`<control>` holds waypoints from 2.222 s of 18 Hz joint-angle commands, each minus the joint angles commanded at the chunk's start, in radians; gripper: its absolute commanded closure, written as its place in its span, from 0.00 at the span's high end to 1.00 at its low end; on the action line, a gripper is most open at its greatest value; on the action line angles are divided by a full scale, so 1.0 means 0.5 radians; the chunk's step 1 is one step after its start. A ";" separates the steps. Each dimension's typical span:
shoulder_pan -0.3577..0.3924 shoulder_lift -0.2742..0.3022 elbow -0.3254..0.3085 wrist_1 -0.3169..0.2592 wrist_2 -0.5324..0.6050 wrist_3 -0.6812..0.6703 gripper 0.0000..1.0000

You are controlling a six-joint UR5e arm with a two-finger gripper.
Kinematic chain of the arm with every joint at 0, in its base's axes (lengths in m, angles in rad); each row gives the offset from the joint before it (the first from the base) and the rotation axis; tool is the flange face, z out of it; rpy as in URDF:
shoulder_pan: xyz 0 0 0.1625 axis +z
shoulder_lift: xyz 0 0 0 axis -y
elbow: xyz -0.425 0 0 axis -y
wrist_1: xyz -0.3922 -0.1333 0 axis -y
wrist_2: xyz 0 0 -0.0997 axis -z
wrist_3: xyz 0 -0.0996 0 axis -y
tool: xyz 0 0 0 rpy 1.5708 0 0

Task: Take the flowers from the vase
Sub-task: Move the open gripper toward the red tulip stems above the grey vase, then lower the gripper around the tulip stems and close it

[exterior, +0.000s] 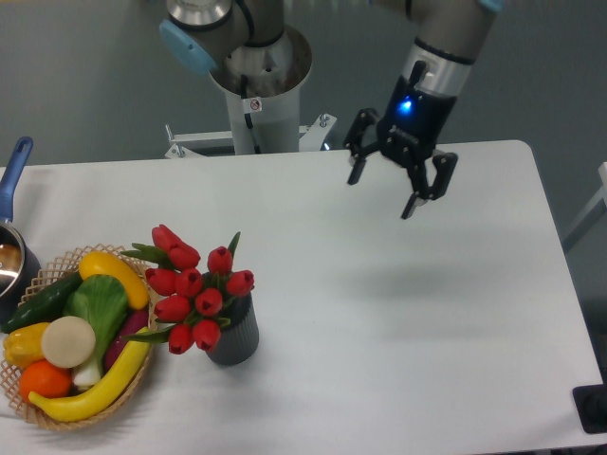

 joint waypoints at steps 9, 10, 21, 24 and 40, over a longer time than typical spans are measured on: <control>-0.196 -0.138 -0.058 0.187 -0.216 -0.071 1.00; -0.245 -0.184 -0.049 0.260 -0.216 -0.065 1.00; -0.466 -0.316 -0.065 0.442 -0.329 -0.077 1.00; -0.482 -0.356 -0.068 0.448 -0.341 -0.086 1.00; -0.586 -0.460 -0.052 0.475 -0.415 -0.193 1.00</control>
